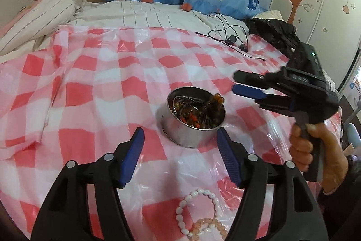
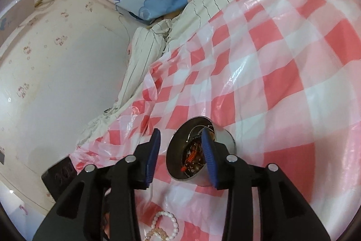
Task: Organize jewelry
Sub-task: 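Move both grippers back to the white pearl and peach bead bracelets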
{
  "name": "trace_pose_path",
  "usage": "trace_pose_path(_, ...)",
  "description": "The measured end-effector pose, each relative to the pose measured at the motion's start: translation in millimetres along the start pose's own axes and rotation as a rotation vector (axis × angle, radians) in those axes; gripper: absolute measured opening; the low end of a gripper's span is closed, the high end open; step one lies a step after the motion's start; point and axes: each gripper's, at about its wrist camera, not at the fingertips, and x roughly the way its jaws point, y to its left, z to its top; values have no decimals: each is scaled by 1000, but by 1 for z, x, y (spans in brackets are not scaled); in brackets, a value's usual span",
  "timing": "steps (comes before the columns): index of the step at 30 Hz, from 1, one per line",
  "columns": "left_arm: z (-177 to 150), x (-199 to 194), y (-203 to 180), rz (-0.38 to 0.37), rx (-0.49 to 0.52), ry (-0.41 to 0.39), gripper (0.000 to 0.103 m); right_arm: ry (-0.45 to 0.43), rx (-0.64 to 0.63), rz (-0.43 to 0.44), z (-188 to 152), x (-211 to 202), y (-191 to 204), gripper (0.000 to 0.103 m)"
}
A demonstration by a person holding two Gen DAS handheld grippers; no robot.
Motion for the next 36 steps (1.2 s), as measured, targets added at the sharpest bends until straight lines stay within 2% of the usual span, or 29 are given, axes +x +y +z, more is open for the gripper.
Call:
trace_pose_path(5, 1, -2, -2, -17, 5, -6, 65, 43, -32, 6, -2, 20, 4, 44)
trace_pose_path(8, 1, -3, -1, -14, 1, -9, 66, 93, -47, -24, -4, 37, 4, 45)
trace_pose_path(11, 1, -4, 0, -13, -6, -10, 66, 109, -74, -66, -6, 47, 8, 46)
trace_pose_path(12, 1, -4, 0, -12, -4, -11, 67, 112, -67, -57, -6, 46, 8, 46)
trace_pose_path(14, 1, -4, 0, -7, -2, -8, 68, 40, -70, -22, -2, 31, 14, 46)
trace_pose_path(18, 0, -1, -2, 7, 13, 0, 70, -2, -100, -15, 3, 13, 27, 54)
trace_pose_path(21, 0, -1, -5, 22, 26, 2, 73, 7, -106, -39, 1, 15, 27, 62)
trace_pose_path(27, -4, 3, -10, 16, 40, 13, 76, 61, -113, -110, -4, 40, 17, 64)
trace_pose_path(30, -5, 7, -12, 17, 48, 24, 76, 96, -100, -100, -4, 49, 13, 64)
trace_pose_path(36, -7, 6, -17, 23, 74, 32, 77, 43, -109, -78, 1, 29, 28, 65)
